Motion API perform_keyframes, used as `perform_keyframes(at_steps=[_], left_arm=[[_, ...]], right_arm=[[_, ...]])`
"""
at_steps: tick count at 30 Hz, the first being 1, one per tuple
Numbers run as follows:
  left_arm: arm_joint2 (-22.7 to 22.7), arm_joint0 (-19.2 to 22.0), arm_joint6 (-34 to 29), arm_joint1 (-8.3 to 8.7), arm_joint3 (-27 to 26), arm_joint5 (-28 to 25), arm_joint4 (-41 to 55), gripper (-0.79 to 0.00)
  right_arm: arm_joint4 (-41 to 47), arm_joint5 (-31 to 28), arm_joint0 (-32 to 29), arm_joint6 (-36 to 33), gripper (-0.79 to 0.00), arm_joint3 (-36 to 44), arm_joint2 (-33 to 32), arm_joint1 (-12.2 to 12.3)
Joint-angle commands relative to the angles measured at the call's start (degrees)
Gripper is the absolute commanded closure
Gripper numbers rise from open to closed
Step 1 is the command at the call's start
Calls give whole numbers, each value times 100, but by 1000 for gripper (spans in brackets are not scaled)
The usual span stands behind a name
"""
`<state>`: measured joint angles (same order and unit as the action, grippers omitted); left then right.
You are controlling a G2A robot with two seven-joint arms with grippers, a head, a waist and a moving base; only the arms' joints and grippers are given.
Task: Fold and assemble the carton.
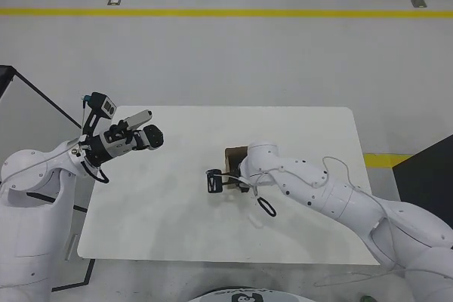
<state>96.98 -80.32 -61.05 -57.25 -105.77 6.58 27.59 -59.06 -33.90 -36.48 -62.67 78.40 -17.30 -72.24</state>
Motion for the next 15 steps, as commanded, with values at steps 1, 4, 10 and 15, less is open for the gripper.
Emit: perform_keyframes(at_steps=[1, 4, 10, 15], left_arm=[[0, 0, 0, 0, 0, 0, 0, -785], [0, 0, 0, 0, 0, 0, 0, -785], [0, 0, 0, 0, 0, 0, 0, -785], [0, 0, 0, 0, 0, 0, 0, -785]], right_arm=[[1, 18, -6, -54, -280, 72, -52, 10], [58, 66, -19, -148, -305, 275, -209, 62], [220, 184, -196, -360, -440, 899, -793, 337], [429, 211, -589, -338, -462, 1488, -1566, 680]])
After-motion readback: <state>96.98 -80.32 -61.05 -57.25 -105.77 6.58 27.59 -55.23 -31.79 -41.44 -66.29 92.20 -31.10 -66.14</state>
